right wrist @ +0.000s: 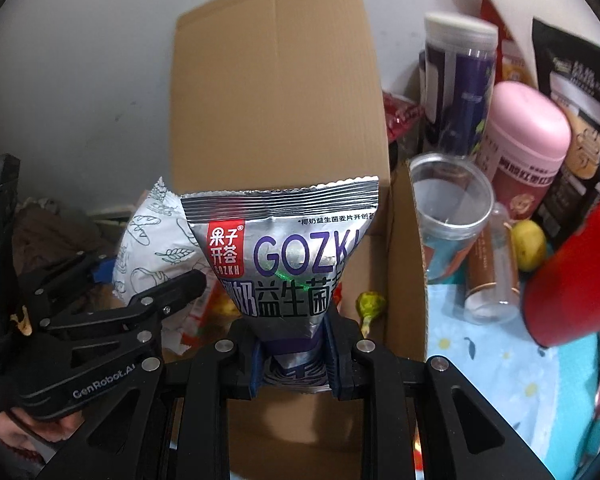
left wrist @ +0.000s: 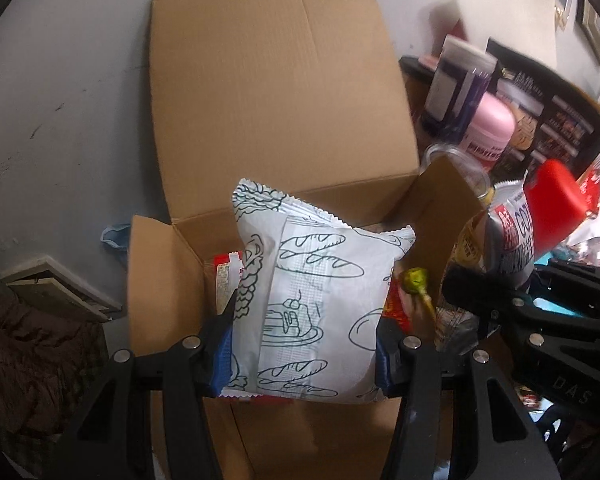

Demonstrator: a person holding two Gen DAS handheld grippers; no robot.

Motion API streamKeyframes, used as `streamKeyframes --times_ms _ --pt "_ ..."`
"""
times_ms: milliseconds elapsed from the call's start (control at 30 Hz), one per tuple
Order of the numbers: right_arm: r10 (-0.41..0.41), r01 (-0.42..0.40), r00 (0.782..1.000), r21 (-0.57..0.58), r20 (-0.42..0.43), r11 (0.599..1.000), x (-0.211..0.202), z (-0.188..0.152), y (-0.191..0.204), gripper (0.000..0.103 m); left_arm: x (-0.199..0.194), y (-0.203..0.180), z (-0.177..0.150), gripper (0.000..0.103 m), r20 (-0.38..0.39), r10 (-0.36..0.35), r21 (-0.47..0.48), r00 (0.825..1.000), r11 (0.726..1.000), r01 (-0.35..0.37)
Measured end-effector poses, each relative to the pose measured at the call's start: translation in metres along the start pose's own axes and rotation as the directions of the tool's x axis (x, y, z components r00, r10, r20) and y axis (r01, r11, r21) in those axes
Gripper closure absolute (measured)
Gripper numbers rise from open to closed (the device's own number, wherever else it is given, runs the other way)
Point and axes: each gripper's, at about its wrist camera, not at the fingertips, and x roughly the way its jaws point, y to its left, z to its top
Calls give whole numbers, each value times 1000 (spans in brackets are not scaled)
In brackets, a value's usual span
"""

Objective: Organize snacks
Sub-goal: 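Lower both packets into the box and open both tools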

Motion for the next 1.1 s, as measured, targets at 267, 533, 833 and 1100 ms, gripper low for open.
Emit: streamKeyframes --times_ms 267,533,833,1100 --pt "7 -6 998 19 -59 1000 42 -1 -7 79 37 9 -4 50 -43 29 -4 999 1000 -29" --pt "-40 38 995 -17 -96 999 66 1 7 79 63 14 -1 50 -87 65 -6 994 998 -66" --pt "-82 79 991 -27 -102 996 77 5 12 76 76 5 6 49 -93 104 17 990 995 -103" --pt "-82 82 989 -5 -126 997 72 12 11 71 71 1 15 48 -121 120 -22 985 992 -123"
